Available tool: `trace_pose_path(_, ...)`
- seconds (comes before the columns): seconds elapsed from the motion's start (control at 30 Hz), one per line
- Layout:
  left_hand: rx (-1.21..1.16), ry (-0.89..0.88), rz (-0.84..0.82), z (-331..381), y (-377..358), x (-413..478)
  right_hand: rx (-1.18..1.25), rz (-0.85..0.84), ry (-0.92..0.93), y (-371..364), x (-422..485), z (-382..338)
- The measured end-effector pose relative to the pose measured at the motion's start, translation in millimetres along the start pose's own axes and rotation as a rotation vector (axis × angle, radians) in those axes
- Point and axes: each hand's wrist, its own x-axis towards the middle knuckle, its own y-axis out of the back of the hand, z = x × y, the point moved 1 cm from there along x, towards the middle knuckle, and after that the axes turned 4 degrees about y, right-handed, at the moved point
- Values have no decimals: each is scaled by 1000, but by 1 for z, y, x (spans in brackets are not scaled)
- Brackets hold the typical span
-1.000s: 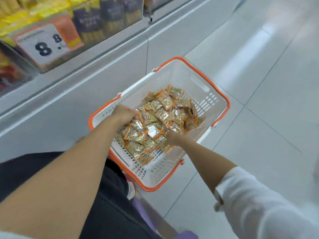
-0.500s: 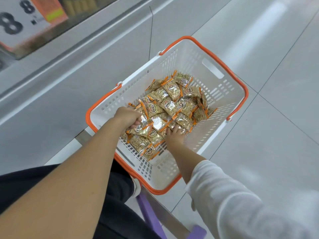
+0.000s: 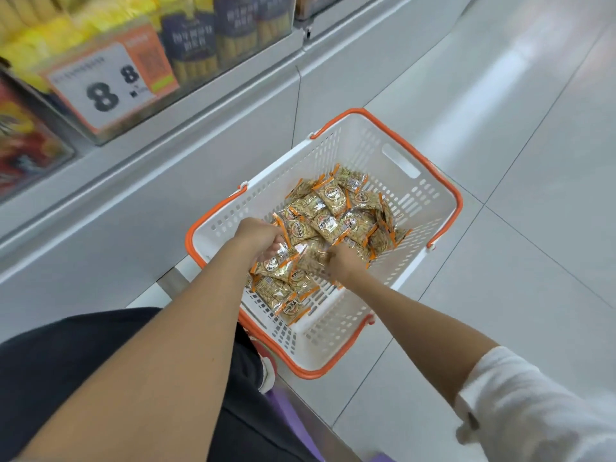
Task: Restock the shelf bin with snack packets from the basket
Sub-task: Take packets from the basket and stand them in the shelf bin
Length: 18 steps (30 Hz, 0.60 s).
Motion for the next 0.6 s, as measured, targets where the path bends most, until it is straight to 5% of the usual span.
trace_pose_path(0.13, -74, 17, -79, 4, 8, -19, 156, 337, 330, 40, -32, -50)
trace_pose_path(0.3, -445, -147, -76, 28, 26, -54, -24, 558, 928, 77, -76, -118)
trace_pose_path(0.47, -512, -286, -121, 51, 67, -95, 313, 491, 691, 124, -96, -155)
trace_pose_path(0.6, -474, -391, -180, 79, 99, -134, 639, 62, 530, 157, -107, -187)
